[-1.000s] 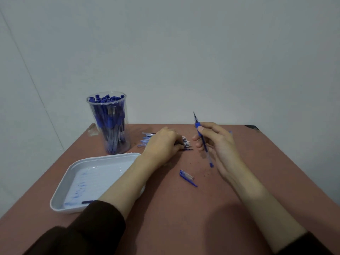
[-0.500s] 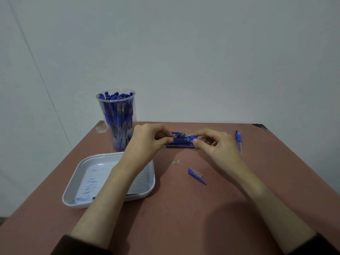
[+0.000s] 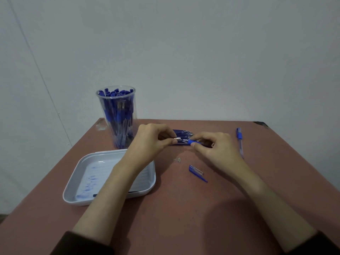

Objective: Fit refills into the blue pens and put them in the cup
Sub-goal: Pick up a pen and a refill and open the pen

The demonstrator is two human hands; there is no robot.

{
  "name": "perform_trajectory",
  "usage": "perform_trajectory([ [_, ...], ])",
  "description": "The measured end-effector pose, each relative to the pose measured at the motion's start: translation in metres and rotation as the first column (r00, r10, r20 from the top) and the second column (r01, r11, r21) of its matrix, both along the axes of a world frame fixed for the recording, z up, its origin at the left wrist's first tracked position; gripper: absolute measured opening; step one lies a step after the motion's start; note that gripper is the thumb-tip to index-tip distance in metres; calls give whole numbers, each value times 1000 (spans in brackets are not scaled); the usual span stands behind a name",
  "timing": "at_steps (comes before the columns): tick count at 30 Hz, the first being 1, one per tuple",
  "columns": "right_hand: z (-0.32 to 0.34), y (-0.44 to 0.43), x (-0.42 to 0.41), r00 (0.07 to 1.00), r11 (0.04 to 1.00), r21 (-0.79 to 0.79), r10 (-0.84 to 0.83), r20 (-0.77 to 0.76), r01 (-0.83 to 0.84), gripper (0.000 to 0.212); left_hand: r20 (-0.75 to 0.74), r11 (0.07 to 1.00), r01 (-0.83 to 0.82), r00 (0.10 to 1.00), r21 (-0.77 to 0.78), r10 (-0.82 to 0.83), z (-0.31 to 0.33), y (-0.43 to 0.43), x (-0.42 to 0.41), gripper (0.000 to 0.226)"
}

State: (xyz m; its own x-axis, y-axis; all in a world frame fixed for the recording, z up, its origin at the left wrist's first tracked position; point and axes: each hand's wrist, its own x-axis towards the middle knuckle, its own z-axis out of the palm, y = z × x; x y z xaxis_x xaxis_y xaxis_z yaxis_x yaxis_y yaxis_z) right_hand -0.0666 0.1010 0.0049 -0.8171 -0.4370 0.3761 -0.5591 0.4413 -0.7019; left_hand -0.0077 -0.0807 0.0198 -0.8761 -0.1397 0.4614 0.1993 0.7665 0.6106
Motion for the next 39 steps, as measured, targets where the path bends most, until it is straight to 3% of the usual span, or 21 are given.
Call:
perform_trajectory([
  [3, 1, 0, 1, 1000, 999, -33, 17, 6, -17, 13, 43, 989, 23, 999, 147, -30, -1, 0, 0, 7],
  [5, 4, -1, 3, 998, 993, -114, 48, 49, -42, 15, 73, 931, 52, 994, 361, -84, 0, 1, 1, 8],
  [8, 9, -2, 6, 979, 961, -263, 130, 156, -86, 13, 52, 720, 115, 977, 685, -206, 4, 7, 2, 17],
  [10, 12, -4, 10, 954, 925, -368, 188, 233, -93, 15, 6, 562, 144, 967, 815, -256, 6, 14, 0, 25],
  [12, 14, -7, 13, 920, 870, -487, 245, 307, -69, 18, -32, 470, 157, 964, 869, -263, 8, 22, -4, 26],
  [17, 17, -10, 16, 796, 743, -669, 409, 446, -7, 14, -85, 504, 175, 977, 846, -197, 7, 38, -12, 24],
  [20, 17, -10, 13, 738, 724, -690, 465, 489, 0, 15, -94, 477, 214, 960, 853, -263, 8, 41, -11, 23],
  [24, 15, -13, 13, 723, 713, -699, 511, 465, -54, 20, -95, 480, 257, 937, 839, -335, 10, 46, -10, 38],
  [28, 18, -14, 11, 753, 622, -783, 510, 415, 10, 16, -163, 411, 343, 896, 845, -413, 7, 48, -8, 41],
  [33, 21, -12, 10, 697, 541, -836, 564, 444, 96, 21, -148, 489, 341, 908, 803, -392, 0, 49, -8, 26],
  [34, 20, -11, 11, 711, 566, -821, 547, 442, 75, 23, -149, 504, 330, 919, 799, -365, -1, 49, -9, 23],
  [37, 20, -7, 12, 904, 826, -563, 238, 355, 3, 28, -140, 531, 274, 950, 802, -279, -2, 45, -12, 16],
  [39, 22, -5, 9, 953, 855, -517, 121, 278, 43, 28, -134, 557, 266, 955, 787, -265, -1, 42, -12, 14],
])
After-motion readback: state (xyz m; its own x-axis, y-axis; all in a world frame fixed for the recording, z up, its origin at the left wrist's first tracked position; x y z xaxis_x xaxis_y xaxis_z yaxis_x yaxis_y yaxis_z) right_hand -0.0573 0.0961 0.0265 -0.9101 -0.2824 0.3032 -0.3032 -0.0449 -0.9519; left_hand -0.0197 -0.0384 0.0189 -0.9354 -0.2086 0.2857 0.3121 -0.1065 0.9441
